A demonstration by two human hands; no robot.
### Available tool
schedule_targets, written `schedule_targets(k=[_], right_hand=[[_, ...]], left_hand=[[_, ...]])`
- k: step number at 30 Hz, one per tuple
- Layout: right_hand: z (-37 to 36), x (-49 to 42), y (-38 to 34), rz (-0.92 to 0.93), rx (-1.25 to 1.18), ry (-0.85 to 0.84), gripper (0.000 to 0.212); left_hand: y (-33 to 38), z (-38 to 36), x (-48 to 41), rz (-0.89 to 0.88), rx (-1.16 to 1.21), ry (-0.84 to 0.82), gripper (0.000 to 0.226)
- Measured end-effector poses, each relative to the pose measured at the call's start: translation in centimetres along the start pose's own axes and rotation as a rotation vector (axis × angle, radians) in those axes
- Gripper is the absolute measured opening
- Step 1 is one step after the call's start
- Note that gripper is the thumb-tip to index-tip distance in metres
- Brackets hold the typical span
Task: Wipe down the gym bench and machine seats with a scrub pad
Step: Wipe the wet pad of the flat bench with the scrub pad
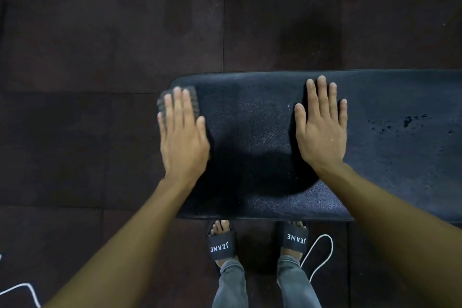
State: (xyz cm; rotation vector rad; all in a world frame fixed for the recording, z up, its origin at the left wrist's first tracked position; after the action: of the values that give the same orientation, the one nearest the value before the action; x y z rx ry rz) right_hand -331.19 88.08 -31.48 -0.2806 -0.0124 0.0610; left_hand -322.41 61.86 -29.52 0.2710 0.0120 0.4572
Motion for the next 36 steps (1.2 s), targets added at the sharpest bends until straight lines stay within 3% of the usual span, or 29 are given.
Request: schedule_targets(k=[3, 6, 13, 15, 17, 20, 23, 28, 33, 36], right_hand=[[0.0, 0.1, 0.0, -0.003, 0.004, 0.004, 0.057], [-0.1, 0.1, -0.1, -0.004, 0.012, 0.021, 0.057], [0.0, -0.3, -0.2, 0.001, -0.007, 0.026, 0.057], [0.0, -0.4, -0.2, 0.003, -0.021, 0.023, 0.057], [-0.1, -0.2, -0.1, 0.005, -0.022, 0.019, 0.057], [0.0, 0.1, 0.0, 0.007, -0.014, 0.018, 0.057], [0.1, -0.1, -0.1, 0.008, -0.018, 0.003, 0.057], [0.8, -0.3, -0.1, -0.011, -0.113, -0.036, 0.057], [3.2, -0.8, 1.0, -0.027, -0.431, -0.117, 0.05], [4.4, 0.2, 1.9, -0.094, -0.559, -0.173, 0.046]], left_hand=[[-2.3, 0.3, 5.5, 0.128, -0.004, 0.022, 0.06], [-0.4, -0.4, 10.0, 0.069, -0.105, 0.049, 0.061], [8.0, -2.7, 6.9, -0.422, -0.098, -0.039, 0.059], [5.7, -2.0, 4.1, -0.314, -0.109, -0.018, 0.059], [2.3, -1.0, 3.2, -0.099, -0.062, 0.018, 0.059], [-0.7, -0.1, 6.5, 0.119, -0.024, 0.086, 0.058], [0.1, -0.6, 10.5, 0.228, -0.034, 0.129, 0.058], [5.9, -2.5, 11.8, 0.127, -0.099, 0.091, 0.059], [14.4, -4.8, 9.9, -0.074, -0.033, 0.063, 0.06], [17.2, -5.4, 8.3, -0.028, 0.041, 0.058, 0.06]])
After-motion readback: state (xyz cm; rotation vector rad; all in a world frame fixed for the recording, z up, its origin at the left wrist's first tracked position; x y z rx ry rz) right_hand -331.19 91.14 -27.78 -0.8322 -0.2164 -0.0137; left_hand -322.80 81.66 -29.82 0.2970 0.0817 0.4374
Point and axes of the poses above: each hand's wrist, its own x-axis away from the middle knuckle, its own z-axis out of the back of the hand, y = z × x, the point moved 6 cm from there along -x, towards the middle knuckle, and after that the axes turned 8 degrees about y, right-handed, at the moved point
